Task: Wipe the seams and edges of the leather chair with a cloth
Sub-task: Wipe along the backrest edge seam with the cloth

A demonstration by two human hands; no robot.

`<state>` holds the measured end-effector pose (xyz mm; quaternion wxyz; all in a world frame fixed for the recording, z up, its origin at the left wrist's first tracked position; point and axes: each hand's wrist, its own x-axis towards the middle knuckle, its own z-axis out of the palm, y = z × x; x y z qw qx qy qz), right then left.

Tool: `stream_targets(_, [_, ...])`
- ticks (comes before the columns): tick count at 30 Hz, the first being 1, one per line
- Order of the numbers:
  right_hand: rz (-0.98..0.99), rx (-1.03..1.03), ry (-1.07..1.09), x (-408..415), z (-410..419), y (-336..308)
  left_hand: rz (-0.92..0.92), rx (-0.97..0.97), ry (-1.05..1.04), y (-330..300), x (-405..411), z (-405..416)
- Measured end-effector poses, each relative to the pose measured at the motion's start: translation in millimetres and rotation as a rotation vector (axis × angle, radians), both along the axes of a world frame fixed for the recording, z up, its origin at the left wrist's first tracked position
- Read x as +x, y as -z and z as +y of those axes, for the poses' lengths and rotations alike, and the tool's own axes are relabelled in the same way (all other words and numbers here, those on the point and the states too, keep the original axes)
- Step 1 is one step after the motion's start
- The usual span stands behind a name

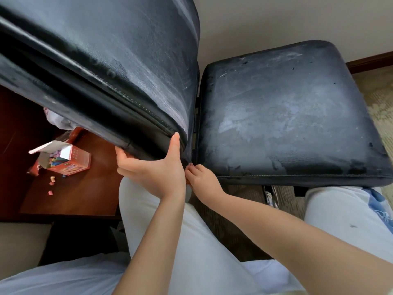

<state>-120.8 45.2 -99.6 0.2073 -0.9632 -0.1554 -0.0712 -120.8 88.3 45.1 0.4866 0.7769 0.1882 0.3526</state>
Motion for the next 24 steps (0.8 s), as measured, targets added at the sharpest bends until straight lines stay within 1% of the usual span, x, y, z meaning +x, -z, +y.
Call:
stream_targets(2, [-0.014, -0.159, -0.055, -2, -3, 2, -0.006, 0.006, 0.003, -1, -1, -1])
stream_targets(5, [0.027, -0.269, -0.094, -3, -7, -1, -0.019, 0.007, 0.001, 0, 1, -1])
stream_targets(8, [0.051, -0.284, -0.15, -2, -6, 4, -0.032, 0.009, 0.0, 2, 2, 1])
stream_targets(11, [0.074, -0.371, -0.16, 3, -6, 3, -0.043, 0.008, 0.013, 3, 3, 4])
stream_targets(13, [0.102, -0.381, -0.183, 4, -7, 2, -0.049, 0.019, 0.017, 3, 4, 4])
stream_targets(15, [0.029, -0.39, -0.189, 6, -10, 3, -0.052, 0.028, 0.015, 1, 4, 2])
stream_targets(16, [-0.014, -0.358, -0.175, 7, -12, 5, -0.055, 0.024, 0.014, 0, 4, 1])
stream_targets(18, [-0.142, -0.205, -0.133, 8, -14, 9, -0.064, 0.02, 0.02, 0, 3, 0])
stream_targets(21, [-0.314, 0.022, 0.007, 12, -17, 5, -0.068, 0.04, 0.023, 0, 3, 0])
stream_targets(22, [-0.339, 0.056, 0.011, 14, -18, 5, -0.065, 0.04, 0.02, 1, 3, 0])
stream_targets(24, [-0.312, 0.025, -0.018, 17, -18, 6, -0.06, 0.039, 0.013, 0, 2, -1])
